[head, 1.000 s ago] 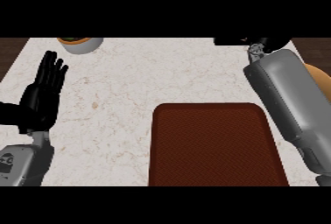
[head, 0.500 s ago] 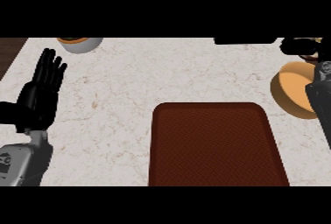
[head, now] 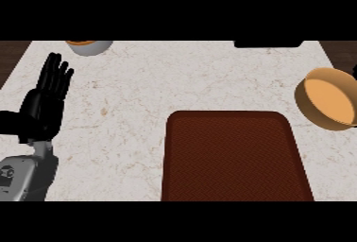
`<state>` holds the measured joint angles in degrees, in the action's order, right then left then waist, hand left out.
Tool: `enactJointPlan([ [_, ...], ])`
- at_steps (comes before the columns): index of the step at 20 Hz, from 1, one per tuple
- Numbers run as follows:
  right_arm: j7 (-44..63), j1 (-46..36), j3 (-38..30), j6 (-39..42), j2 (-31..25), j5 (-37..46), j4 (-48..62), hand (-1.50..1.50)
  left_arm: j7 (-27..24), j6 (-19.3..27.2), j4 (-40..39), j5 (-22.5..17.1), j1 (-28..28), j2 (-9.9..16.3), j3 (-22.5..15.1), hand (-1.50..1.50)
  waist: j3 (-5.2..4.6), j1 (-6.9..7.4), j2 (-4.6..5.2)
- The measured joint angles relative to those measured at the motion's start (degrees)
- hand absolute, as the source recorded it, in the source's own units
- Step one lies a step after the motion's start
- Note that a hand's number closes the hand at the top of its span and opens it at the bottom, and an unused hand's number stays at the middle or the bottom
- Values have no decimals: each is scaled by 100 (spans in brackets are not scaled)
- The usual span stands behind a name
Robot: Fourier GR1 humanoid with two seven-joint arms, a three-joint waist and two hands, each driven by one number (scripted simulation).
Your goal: Pick the cupcake from the tray and place it in the pot
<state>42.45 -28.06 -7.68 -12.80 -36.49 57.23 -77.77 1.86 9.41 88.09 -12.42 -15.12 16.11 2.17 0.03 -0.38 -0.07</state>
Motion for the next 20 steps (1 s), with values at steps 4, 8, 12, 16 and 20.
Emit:
enactJointPlan([
  [4,-517,-65,-228,-422,33,-16,776,150,137,81,12,134,-179,-105,-44,0,0,45,12],
  [8,-923,-50,-398,-467,10,-157,1396,150,1,-55,-13,115,-77,-131,22,0,-2,66,16],
  [12,-1346,-294,-812,-327,75,-793,2175,-150,48,-43,-103,139,-194,-186,6,0,4,95,35],
  [16,-2098,-425,-1152,-210,103,-1383,2886,-150,-73,-73,-72,184,-39,-252,-23,0,7,118,38],
  [20,-2888,-629,-1274,-288,139,-1656,3432,-150,-26,-120,-67,182,-57,-240,39,0,6,117,35],
])
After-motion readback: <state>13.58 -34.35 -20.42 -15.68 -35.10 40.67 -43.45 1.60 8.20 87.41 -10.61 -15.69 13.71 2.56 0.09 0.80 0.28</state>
